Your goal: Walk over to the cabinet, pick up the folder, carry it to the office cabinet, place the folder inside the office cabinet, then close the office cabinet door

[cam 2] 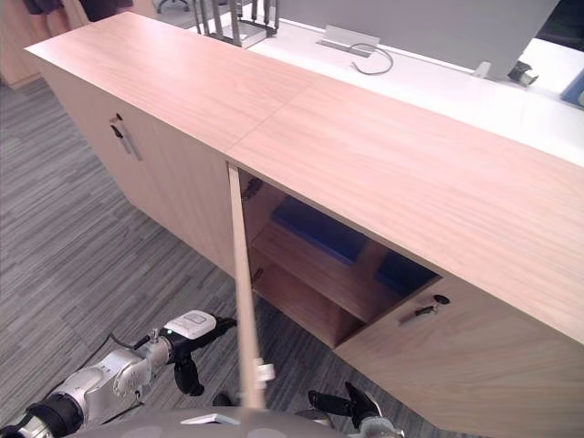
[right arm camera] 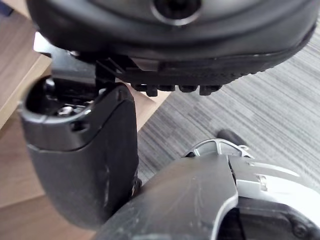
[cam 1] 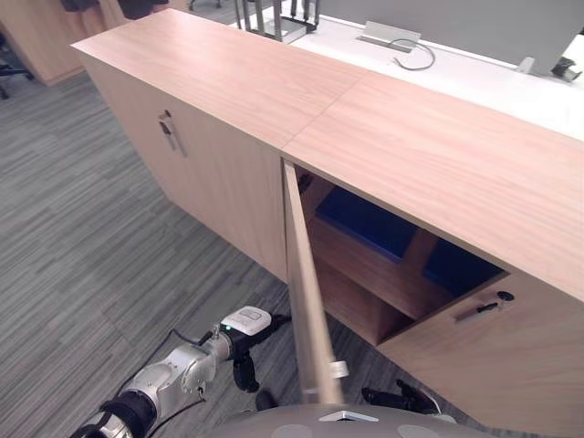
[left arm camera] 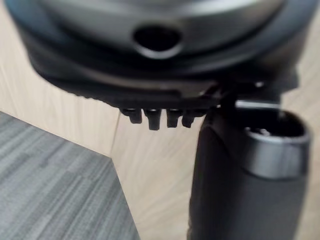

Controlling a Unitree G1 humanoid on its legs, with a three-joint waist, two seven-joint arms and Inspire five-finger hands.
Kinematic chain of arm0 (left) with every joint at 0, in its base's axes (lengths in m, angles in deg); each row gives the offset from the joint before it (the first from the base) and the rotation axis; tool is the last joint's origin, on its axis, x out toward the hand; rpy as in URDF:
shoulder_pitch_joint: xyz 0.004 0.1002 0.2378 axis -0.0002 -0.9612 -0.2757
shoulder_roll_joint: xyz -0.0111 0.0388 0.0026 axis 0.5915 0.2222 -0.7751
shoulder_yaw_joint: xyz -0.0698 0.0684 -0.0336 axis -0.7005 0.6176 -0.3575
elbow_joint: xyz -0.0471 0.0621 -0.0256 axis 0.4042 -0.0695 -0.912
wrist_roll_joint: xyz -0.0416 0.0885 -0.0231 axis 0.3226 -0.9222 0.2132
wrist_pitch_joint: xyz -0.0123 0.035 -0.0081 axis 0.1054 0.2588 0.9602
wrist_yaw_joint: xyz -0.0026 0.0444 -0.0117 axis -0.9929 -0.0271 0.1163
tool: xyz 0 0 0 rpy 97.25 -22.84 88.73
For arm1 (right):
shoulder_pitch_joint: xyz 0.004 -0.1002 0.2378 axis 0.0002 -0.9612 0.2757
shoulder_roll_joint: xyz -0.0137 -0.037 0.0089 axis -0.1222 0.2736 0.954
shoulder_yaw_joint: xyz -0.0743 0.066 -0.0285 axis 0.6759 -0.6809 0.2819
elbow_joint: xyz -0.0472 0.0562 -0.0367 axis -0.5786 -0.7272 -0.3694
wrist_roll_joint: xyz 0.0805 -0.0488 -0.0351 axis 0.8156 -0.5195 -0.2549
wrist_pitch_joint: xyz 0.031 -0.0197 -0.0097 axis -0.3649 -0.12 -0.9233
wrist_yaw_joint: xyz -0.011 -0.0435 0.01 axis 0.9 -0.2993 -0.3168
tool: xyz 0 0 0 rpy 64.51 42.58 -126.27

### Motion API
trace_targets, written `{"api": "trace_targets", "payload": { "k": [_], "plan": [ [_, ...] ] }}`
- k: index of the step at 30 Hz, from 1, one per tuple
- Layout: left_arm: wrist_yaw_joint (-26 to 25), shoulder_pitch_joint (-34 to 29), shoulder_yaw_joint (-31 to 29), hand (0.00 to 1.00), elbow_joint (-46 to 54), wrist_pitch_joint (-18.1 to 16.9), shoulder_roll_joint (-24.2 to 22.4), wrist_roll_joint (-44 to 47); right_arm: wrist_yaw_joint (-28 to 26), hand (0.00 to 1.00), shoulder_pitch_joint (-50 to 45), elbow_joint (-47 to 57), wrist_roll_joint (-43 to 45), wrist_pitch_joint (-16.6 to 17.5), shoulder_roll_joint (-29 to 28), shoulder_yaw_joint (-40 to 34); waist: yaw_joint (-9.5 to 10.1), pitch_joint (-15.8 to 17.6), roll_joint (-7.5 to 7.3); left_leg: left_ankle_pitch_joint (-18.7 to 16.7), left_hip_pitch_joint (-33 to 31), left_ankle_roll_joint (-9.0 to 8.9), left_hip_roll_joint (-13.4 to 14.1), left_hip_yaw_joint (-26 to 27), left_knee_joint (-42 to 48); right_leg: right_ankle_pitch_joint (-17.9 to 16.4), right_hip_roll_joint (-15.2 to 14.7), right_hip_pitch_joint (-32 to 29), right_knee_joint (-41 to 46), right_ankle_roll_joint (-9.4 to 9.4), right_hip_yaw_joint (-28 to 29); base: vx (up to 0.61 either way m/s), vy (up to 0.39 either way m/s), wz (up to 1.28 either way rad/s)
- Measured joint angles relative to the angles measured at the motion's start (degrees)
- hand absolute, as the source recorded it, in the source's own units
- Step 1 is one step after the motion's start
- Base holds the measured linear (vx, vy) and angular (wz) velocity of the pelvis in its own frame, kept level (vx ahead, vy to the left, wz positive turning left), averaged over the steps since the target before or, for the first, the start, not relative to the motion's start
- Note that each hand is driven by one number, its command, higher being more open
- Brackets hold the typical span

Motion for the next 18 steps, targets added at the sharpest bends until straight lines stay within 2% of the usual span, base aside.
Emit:
{"api": "trace_targets", "payload": {
  "k": [3, 18],
  "plan": [
    [1.1, -1.2, -0.1, 1.00, 0.6, -0.1, 0.1, 0.1, -2.1, 1.00, 0.4, 0.2, -2.1, 0.4, 1.1, 3.1, -0.10, -0.1, -0.49, -0.2, 0.9, -0.34, 0.0, 0.3, 0.0, 0.0, 0.0, 0.8, -0.2, -0.05, -0.1, 0.02, -0.027, -0.04],
    [4.0, -1.8, -0.7, 1.00, 3.8, 0.2, 0.1, 0.1, -8.6, 1.00, 3.4, 4.7, -6.1, 1.3, 9.8, 22.3, -0.36, 0.1, -0.50, -0.6, 1.3, -1.14, 0.4, 1.8, 0.0, 0.4, 0.0, 0.4, 0.1, 0.50, 0.1, 0.00, -0.006, -0.05]
  ]
}}
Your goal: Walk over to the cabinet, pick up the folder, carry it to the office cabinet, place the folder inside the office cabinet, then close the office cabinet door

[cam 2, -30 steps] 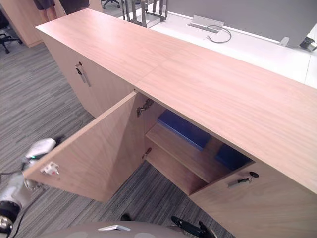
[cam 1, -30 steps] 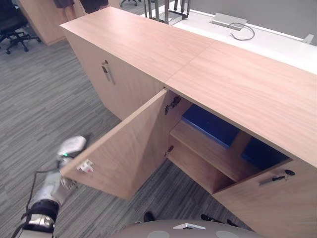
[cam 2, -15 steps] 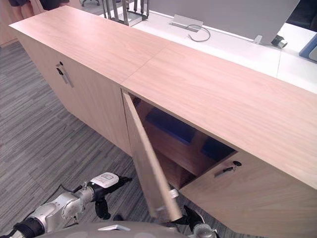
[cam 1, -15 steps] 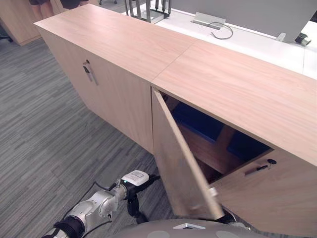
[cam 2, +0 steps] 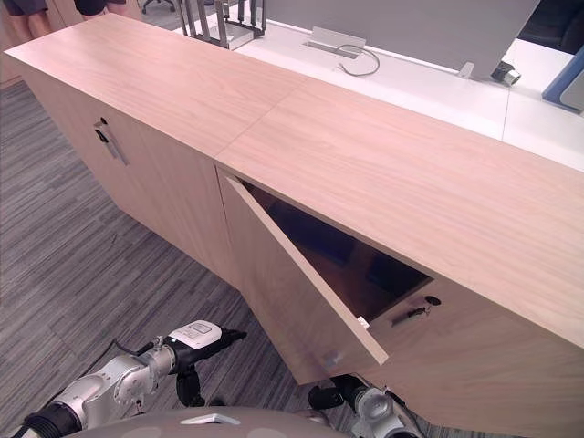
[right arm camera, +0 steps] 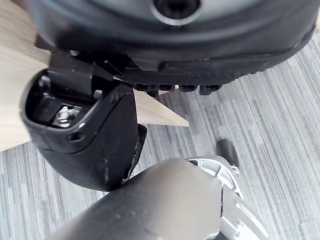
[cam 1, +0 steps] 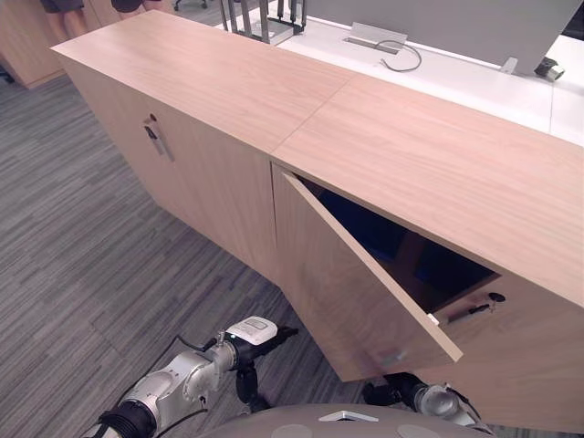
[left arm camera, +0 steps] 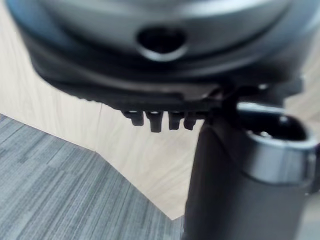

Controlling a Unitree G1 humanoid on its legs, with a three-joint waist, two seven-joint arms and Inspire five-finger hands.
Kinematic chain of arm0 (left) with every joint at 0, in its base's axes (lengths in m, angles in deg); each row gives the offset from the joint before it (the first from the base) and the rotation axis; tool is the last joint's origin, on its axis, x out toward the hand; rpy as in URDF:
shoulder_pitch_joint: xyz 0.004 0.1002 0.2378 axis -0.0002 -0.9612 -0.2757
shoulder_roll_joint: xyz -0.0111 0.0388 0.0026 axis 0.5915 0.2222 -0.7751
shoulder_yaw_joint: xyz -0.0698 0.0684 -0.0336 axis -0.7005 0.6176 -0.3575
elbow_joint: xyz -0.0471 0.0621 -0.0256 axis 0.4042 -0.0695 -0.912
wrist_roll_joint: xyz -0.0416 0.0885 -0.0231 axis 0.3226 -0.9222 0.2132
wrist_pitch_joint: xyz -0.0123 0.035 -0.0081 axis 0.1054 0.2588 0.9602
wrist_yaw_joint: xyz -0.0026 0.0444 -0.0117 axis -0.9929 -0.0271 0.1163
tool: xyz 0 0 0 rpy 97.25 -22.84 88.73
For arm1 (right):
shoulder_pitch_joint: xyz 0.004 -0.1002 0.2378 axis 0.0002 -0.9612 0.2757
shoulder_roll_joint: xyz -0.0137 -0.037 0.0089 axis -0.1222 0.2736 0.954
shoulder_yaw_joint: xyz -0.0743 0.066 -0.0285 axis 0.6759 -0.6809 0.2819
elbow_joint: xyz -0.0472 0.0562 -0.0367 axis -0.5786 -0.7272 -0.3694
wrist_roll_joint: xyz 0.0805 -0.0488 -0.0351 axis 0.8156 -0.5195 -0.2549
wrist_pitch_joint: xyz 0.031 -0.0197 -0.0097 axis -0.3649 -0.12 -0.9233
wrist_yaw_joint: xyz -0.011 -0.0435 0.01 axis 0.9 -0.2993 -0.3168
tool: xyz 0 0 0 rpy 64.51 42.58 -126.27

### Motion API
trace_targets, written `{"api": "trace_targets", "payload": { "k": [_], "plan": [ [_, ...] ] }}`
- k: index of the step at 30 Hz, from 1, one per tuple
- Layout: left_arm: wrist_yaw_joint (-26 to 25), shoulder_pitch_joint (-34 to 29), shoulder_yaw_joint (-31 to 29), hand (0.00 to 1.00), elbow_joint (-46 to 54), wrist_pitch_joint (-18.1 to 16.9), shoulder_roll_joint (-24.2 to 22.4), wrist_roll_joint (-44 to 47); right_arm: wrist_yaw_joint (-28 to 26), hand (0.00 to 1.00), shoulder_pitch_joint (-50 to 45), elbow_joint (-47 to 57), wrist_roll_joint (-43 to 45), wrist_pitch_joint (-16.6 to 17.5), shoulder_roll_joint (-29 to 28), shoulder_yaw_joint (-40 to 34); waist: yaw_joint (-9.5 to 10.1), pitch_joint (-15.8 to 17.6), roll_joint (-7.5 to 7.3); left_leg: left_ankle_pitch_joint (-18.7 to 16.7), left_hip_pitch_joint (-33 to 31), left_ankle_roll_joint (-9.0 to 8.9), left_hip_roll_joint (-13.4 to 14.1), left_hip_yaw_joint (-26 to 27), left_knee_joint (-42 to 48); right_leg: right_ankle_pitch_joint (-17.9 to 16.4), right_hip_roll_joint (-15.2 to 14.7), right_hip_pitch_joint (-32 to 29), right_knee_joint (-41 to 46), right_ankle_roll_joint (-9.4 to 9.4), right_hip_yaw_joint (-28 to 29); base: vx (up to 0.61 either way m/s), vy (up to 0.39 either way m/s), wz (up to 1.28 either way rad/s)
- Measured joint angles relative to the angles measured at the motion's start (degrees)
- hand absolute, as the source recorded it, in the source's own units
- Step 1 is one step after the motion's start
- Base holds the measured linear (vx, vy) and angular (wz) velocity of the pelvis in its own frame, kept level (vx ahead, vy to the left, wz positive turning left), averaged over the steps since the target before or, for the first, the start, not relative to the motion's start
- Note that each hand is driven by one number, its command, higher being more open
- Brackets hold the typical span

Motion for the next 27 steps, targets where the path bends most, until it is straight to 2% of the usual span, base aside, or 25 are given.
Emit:
{"api": "trace_targets", "payload": {
  "k": [1, 4, 17, 27],
  "plan": [
    [0.0, 0.0, -0.1, 1.00, 0.1, 0.0, 0.0, 0.0, -0.5, 1.00, 0.0, 0.3, 0.0, 2.0, 1.4, 1.3, -0.11, 0.0, 0.00, 0.0, 0.0, -0.05, 0.1, 0.3, 0.0, 0.0, 0.0, -0.3, 0.1, -0.01, 0.1, -0.02, 0.001, -0.14],
    [-0.1, 0.0, -0.4, 1.00, 0.3, 0.2, 0.0, -0.3, -3.9, 1.00, -0.2, 3.3, 0.0, 3.5, 4.1, 3.0, -1.10, 0.0, -0.10, -0.1, 0.0, -0.14, 0.2, 0.4, 0.0, 0.1, -0.1, -0.5, 0.6, -0.08, 0.2, -0.01, 0.004, -0.04],
    [1.0, 0.0, -1.8, 1.00, 0.9, 0.6, -0.9, -0.3, -5.2, 1.00, -0.2, 3.7, 0.6, 1.8, 4.3, 2.4, -1.44, 0.4, -0.03, -0.5, 0.4, -0.77, 0.8, 2.7, 0.0, 1.5, 0.4, -1.3, -0.1, -0.65, 2.6, -0.01, 0.003, -0.09],
    [1.8, 0.8, -1.7, 1.00, 0.9, 0.7, -2.9, 0.3, -6.7, 1.00, -0.2, 3.9, 3.0, 1.8, 5.4, 1.6, -1.86, 1.4, 1.25, -1.3, 2.2, -1.91, 1.7, 7.0, 0.1, 2.1, 1.2, -2.1, -0.5, -0.75, 6.4, -0.02, -0.011, -0.24]
  ]
}}
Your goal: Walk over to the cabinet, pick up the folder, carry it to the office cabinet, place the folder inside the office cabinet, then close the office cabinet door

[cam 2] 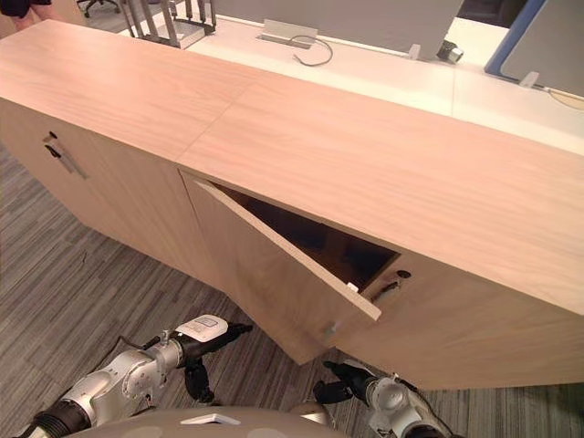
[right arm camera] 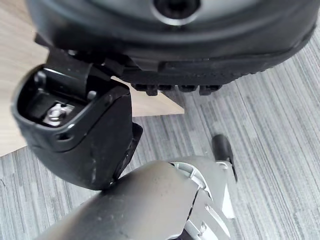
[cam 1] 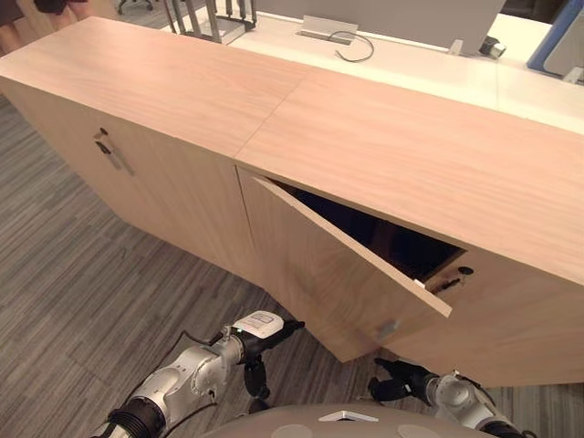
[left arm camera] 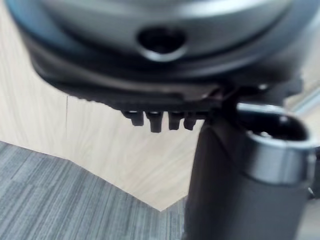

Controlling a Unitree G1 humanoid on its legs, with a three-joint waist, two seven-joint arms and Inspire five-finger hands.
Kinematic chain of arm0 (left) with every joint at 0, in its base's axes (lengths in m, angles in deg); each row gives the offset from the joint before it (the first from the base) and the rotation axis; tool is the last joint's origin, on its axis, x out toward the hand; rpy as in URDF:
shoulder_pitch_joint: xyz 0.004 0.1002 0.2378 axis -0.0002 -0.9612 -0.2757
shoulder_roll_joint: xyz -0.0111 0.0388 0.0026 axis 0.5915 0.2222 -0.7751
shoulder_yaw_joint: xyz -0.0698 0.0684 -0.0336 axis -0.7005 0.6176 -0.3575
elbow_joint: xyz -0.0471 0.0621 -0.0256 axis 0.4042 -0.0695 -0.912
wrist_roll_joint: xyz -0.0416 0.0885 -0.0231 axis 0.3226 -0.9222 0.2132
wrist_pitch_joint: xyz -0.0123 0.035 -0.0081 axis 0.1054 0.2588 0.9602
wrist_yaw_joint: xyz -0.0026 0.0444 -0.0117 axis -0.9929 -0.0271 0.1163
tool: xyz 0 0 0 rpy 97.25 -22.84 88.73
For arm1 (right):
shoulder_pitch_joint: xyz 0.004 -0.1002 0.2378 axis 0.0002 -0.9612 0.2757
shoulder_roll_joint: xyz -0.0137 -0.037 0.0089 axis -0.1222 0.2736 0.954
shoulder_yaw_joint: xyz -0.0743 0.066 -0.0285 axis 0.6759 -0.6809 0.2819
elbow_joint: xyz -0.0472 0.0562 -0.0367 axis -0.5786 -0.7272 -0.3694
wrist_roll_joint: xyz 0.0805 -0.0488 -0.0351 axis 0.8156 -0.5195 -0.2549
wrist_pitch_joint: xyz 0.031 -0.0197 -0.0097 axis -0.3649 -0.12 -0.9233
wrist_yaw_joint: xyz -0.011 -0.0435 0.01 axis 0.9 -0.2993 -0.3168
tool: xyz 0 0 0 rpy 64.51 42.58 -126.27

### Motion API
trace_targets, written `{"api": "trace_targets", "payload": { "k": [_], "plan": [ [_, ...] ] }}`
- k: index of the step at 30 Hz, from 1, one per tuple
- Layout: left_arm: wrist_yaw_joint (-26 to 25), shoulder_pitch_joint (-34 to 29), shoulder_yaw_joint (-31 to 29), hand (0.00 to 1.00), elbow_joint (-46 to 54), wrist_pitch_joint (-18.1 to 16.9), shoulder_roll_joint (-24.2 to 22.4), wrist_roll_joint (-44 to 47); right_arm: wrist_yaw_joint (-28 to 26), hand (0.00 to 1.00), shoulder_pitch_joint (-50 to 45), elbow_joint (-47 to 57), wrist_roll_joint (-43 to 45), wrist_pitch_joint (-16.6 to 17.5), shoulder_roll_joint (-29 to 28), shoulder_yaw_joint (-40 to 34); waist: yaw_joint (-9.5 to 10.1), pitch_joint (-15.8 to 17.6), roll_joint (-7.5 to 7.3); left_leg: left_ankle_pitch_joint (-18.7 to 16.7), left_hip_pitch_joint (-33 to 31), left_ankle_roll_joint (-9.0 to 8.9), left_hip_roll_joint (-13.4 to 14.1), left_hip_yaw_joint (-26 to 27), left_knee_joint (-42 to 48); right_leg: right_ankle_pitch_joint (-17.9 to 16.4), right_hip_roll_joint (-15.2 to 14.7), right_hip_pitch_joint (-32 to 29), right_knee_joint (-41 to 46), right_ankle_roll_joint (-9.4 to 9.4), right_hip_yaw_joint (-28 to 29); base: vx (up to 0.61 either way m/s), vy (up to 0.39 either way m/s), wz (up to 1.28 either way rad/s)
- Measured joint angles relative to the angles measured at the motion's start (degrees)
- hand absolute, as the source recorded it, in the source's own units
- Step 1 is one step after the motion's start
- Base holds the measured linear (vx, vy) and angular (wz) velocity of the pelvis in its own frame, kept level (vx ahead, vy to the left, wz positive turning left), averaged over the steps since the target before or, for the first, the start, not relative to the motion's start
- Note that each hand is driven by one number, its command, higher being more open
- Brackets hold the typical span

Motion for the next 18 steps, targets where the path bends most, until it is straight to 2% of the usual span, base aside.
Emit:
{"api": "trace_targets", "payload": {
  "k": [5, 15, 18],
  "plan": [
    [0.2, 0.7, 0.5, 1.00, 0.0, 0.6, -0.1, 2.1, -0.2, 1.00, -0.2, 0.0, 1.2, 0.2, 0.0, -1.0, -1.14, 0.3, 0.67, -0.2, 0.0, -0.24, 0.4, 1.4, 0.2, 0.4, 0.6, -0.5, -0.7, -0.52, 1.5, -0.01, -0.009, -0.15],
    [0.2, 2.9, 1.3, 1.00, -1.8, 0.9, -2.5, 4.5, -0.7, 1.00, -1.5, 1.5, 1.2, 0.6, 1.2, -1.5, -1.23, 0.6, 2.08, -1.2, 1.0, -1.47, 1.8, 4.4, 0.3, 0.9, 2.1, -1.5, -0.9, -1.35, 4.6, 0.00, -0.006, -0.18],
    [0.2, 4.0, 1.6, 1.00, -5.8, 1.6, -4.1, 4.5, -0.7, 1.00, -1.9, 2.0, 1.2, 0.8, 1.5, -1.5, -1.21, 0.8, 2.37, -3.3, 0.0, -2.06, 3.5, 4.4, 4.0, 1.2, 2.6, -1.4, -0.8, -1.79, 4.8, 0.03, -0.020, -0.05]
  ]
}}
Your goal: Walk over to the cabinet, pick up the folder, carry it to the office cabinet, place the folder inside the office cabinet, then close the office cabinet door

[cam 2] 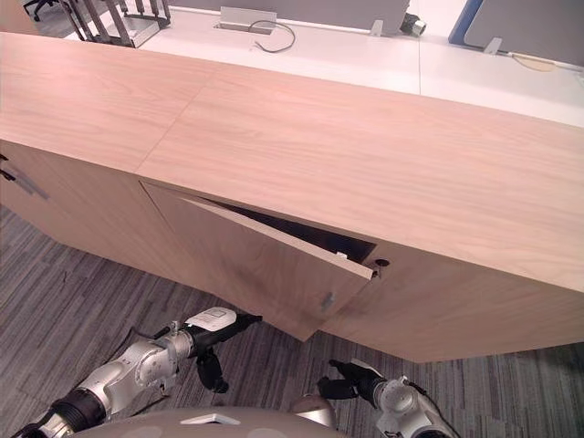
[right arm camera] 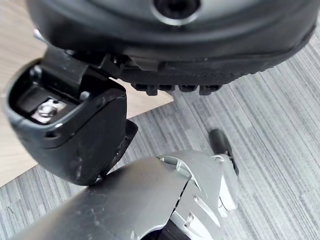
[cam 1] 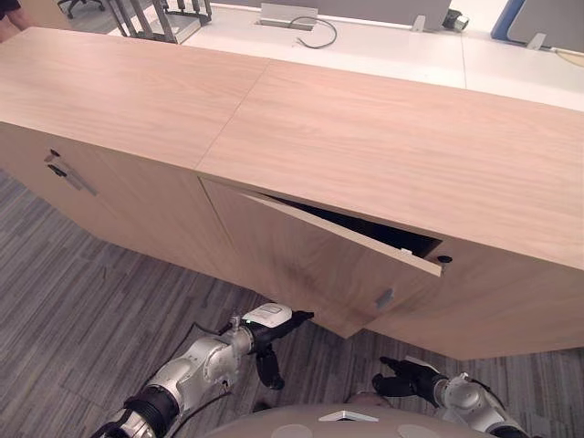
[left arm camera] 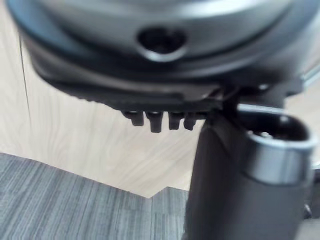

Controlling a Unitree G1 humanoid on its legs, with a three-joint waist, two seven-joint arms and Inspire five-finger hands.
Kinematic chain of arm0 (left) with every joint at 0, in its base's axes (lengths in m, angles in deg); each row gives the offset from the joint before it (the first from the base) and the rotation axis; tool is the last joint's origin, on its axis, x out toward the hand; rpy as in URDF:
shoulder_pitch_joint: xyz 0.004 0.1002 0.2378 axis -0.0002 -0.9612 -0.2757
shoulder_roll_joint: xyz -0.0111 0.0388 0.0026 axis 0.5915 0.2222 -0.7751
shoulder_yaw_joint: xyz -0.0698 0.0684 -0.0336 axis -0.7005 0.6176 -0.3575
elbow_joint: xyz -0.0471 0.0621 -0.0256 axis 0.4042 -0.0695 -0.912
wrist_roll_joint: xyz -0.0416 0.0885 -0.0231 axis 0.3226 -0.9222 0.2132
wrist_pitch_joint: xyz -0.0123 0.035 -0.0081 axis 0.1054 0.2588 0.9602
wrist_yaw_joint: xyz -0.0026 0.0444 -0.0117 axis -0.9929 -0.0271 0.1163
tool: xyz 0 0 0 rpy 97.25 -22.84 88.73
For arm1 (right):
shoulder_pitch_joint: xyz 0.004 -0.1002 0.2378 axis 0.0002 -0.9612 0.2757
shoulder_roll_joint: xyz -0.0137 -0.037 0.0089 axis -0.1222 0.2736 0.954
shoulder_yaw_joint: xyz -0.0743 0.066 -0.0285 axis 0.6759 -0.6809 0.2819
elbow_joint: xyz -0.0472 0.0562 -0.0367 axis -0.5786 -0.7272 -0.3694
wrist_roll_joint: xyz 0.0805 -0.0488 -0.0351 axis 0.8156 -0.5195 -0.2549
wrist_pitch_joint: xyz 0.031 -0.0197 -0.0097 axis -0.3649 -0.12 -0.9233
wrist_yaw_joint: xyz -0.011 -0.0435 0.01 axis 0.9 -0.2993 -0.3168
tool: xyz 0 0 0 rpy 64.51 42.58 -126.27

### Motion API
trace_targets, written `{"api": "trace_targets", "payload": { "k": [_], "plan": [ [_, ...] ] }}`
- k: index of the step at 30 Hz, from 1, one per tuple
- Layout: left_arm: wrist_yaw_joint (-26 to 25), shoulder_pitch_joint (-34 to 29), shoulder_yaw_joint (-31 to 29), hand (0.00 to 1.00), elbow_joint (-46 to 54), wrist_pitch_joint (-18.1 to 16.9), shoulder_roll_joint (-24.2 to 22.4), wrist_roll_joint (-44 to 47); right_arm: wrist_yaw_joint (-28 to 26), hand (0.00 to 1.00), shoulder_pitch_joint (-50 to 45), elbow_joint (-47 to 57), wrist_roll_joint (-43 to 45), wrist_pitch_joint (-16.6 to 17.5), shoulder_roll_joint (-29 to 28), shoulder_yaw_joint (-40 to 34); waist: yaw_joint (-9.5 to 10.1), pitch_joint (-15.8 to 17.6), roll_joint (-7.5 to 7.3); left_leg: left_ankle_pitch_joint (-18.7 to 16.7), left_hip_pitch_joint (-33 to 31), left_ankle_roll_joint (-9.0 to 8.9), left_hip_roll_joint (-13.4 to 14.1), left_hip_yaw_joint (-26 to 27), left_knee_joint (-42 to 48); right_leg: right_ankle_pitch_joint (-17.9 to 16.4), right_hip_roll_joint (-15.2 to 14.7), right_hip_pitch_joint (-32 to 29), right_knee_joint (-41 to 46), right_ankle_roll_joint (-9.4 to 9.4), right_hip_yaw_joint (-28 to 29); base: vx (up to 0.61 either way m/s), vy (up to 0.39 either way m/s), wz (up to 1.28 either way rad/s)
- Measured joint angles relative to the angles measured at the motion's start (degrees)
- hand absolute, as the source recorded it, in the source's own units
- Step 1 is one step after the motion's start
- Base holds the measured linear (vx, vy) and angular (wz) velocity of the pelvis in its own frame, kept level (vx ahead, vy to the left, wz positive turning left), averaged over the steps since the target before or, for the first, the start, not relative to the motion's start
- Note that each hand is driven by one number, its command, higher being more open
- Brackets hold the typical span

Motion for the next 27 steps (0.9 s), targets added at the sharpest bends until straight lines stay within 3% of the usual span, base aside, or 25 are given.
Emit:
{"api": "trace_targets", "payload": {
  "k": [3, 5, 6, 10, 11, 12, 13, 14, 17, 19, 20, 21, 24, 27],
  "plan": [
    [0.0, -0.2, -4.1, 1.00, -6.9, 1.6, -4.4, 3.4, 0.0, 1.00, -0.1, 0.0, 0.0, 0.3, 0.5, 0.0, 0.00, 0.3, 0.36, -2.5, -1.4, -0.28, 1.8, 0.1, 4.5, 0.0, 0.4, 0.0, 0.0, -0.01, 0.8, 0.05, -0.029, -0.11],
    [-0.7, -0.3, -10.0, 1.00, -13.0, 4.1, -8.9, 8.1, 0.2, 1.00, -0.2, 0.0, 0.0, 0.2, 0.4, -0.1, 0.07, 0.4, 0.60, -3.9, -2.4, -0.48, 3.0, 0.1, 7.2, -0.1, 0.8, 0.0, 0.0, -0.08, 1.2, 0.06, -0.029, -0.08],
    [-2.3, -0.2, -16.0, 1.00, -18.5, 5.7, -12.1, 12.8, 0.7, 1.00, -0.2, -0.3, -0.2, 0.2, -0.1, -0.8, 0.09, 0.7, 0.59, -5.0, -2.8, -0.72, 4.1, 0.0, 9.3, -0.2, 1.2, 0.2, 0.2, -0.30, 1.3, 0.06, -0.035, -0.07],
    [-7.7, -1.1, -29.0, 1.00, -29.5, 10.4, -16.3, 24.8, 2.9, 1.00, -0.4, -2.5, -0.2, -0.9, -3.5, -6.0, 0.23, 2.3, 0.00, -7.0, -3.4, 0.13, 7.1, -0.8, 16.4, -2.1, 1.3, 0.0, 4.2, -2.30, 2.6, 0.06, -0.032, -0.19],
    [-9.2, -2.4, -32.1, 1.00, -31.1, 11.6, -17.5, 27.8, 4.3, 1.00, -0.5, -2.9, -0.2, -1.1, -4.7, -8.4, 0.20, 3.2, 1.33, -7.6, -3.6, 0.61, 9.3, -2.3, 20.1, -4.8, 1.3, -2.5, 9.1, -2.95, 3.9, 0.05, -0.049, -0.44],
    [-9.7, -3.5, -33.8, 1.00, -31.8, 11.8, -17.7, 29.7, 5.6, 1.00, -0.7, -2.9, -0.2, -1.2, -5.5, -9.3, 0.23, 3.2, 1.45, -8.1, -4.0, 1.01, 10.4, -3.4, 22.4, -5.5, 2.5, -2.7, 6.7, -3.07, 5.4, 0.04, -0.165, -0.63],
    [-10.4, -6.0, -37.4, 1.00, -33.1, 11.9, -17.0, 32.4, 7.7, 1.00, -1.3, -3.2, -0.4, -2.1, -7.7, -9.7, 1.20, 2.9, -0.43, -9.1, -6.1, 1.32, 11.1, -6.3, 29.7, -1.8, 4.0, -2.0, -1.3, -3.44, 8.4, 0.02, -0.230, -0.49],
    [-10.8, -6.6, -40.5, 1.00, -33.3, 12.4, -17.0, 36.2, 9.7, 1.00, -1.3, -4.8, -0.1, -2.7, -8.9, -12.7, 2.09, 3.5, -0.13, -12.4, -9.8, 0.04, 11.4, -14.9, 35.5, -3.0, 4.3, -0.9, -0.6, -2.76, 8.9, 0.10, -0.131, -0.60],
    [-11.4, -8.0, -43.6, 1.00, -32.8, 12.5, -18.8, 41.9, 14.9, 1.00, 4.5, -13.1, 0.0, -7.3, -8.9, -16.5, 5.94, 4.3, 1.16, -17.4, -14.2, -0.80, 5.4, -28.2, 36.7, -3.3, 3.2, -0.6, 0.2, -3.05, 13.2, 0.14, 0.117, -0.69],
    [-11.5, -8.9, -44.6, 1.00, -32.6, 12.3, -19.4, 46.8, 18.3, 1.00, 6.9, -15.6, 3.2, -9.5, -9.1, -19.1, 7.21, 4.5, 1.32, -17.1, -16.8, -1.11, 2.2, -33.4, 32.6, -3.4, 1.3, 0.1, 1.1, -2.87, 14.2, 0.17, 0.247, -0.49],
    [-11.5, -9.5, -45.7, 1.00, -32.6, 12.1, -20.3, 49.1, 20.4, 1.00, 7.3, -15.1, 6.0, -9.5, -9.7, -20.9, 7.93, 4.4, 2.06, -13.0, -17.5, -1.21, 1.6, -36.4, 26.1, -4.1, 0.6, -0.1, 2.5, -1.60, 15.1, 0.15, 0.280, -0.40],
    [-11.3, -9.8, -48.1, 1.00, -32.6, 12.0, -21.4, 51.1, 22.1, 1.00, 7.2, -14.5, 8.9, -9.2, -11.2, -22.7, 8.49, 4.3, 1.53, -8.3, -16.2, -0.50, 0.5, -35.4, 25.8, -5.4, -0.7, 0.1, 3.5, 0.74, 16.6, 0.15, 0.257, -0.38],
    [-11.3, -9.9, -50.2, 1.00, -32.2, 11.7, -20.4, 54.6, 22.5, 1.00, 7.2, -13.0, 14.1, -7.1, -16.4, -25.1, 9.55, 4.5, -0.25, -9.0, -16.4, -0.96, -0.1, -34.8, 28.4, -4.1, -1.0, 0.1, 2.3, 0.45, 18.7, 0.09, 0.163, -0.31],
    [-10.5, -10.5, -51.1, 1.00, -32.2, 11.7, -20.9, 56.1, 22.2, 1.00, 6.9, -13.0, 17.4, -7.0, -19.7, -27.8, 9.60, 3.9, -0.84, -9.7, -15.0, -0.35, 0.5, -33.1, 27.0, -1.9, -0.7, 0.3, 1.0, 1.46, 20.4, 0.08, 0.084, -0.37]
  ]
}}
